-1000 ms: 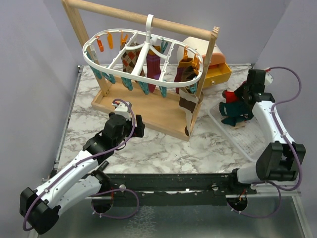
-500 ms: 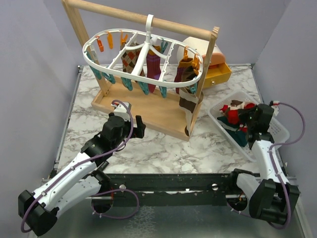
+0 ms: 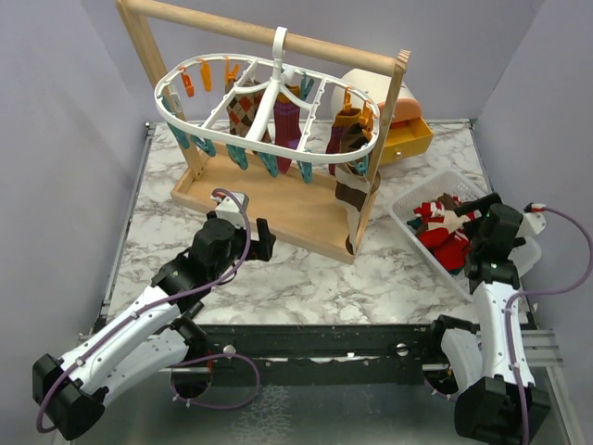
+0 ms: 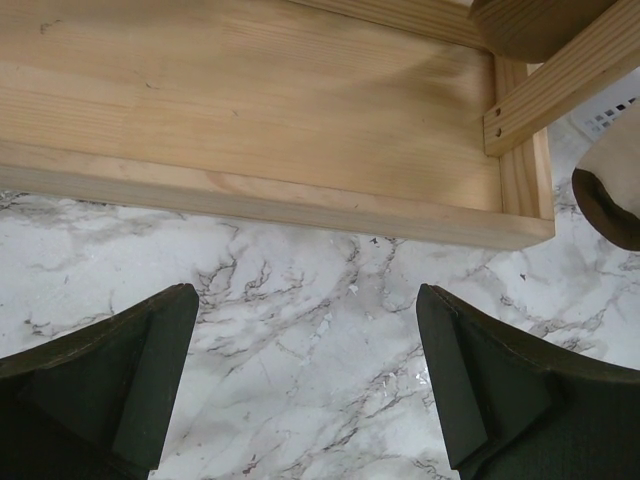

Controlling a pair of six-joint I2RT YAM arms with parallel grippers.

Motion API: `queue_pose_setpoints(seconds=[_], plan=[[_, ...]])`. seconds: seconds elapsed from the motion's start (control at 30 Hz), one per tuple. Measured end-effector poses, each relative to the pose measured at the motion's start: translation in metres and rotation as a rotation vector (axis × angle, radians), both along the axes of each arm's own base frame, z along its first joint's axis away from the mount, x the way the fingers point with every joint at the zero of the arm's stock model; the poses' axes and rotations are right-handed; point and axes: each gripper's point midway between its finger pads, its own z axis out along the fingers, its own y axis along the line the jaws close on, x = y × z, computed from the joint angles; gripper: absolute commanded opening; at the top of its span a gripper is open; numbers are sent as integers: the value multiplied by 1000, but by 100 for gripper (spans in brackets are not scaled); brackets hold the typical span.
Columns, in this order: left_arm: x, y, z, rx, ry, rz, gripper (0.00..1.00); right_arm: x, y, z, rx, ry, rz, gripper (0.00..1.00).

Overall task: Clip the socks to the hanger
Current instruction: Pick up the sock from the bin.

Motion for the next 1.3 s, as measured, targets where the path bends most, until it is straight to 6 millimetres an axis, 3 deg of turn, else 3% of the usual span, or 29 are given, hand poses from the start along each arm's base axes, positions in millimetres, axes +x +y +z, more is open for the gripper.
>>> queue_pose_setpoints(seconds=[0.13,0.27,0.33,0.53,0.63,0.87,1.03,1.3], plan=[[-1,-1,0,-1,0,-4,99,5,-9,47,-82,-40,-11,80],[-1,-1,1,-2,-2,-4,99,21,1,61,-75,-53,51,83],[-1,-1,1,-2,-2,-4,99,29,6,52,-39,-22,70,84],[-2,0,7,-18,-20,-4,99,39,14,-12,83,200,94,73],[-3,0,8,-21,-23,-4,99,37,15,-27,111,255,86,75],[-3,0,9,-23,-24,-7,99,24,12,-29,124,271,45,80],[-4,-1,9,-25,-26,-14,99,13,10,-36,133,315,19,78],[-5,-3,9,-25,-25,-19,99,11,11,-40,147,330,11,42]])
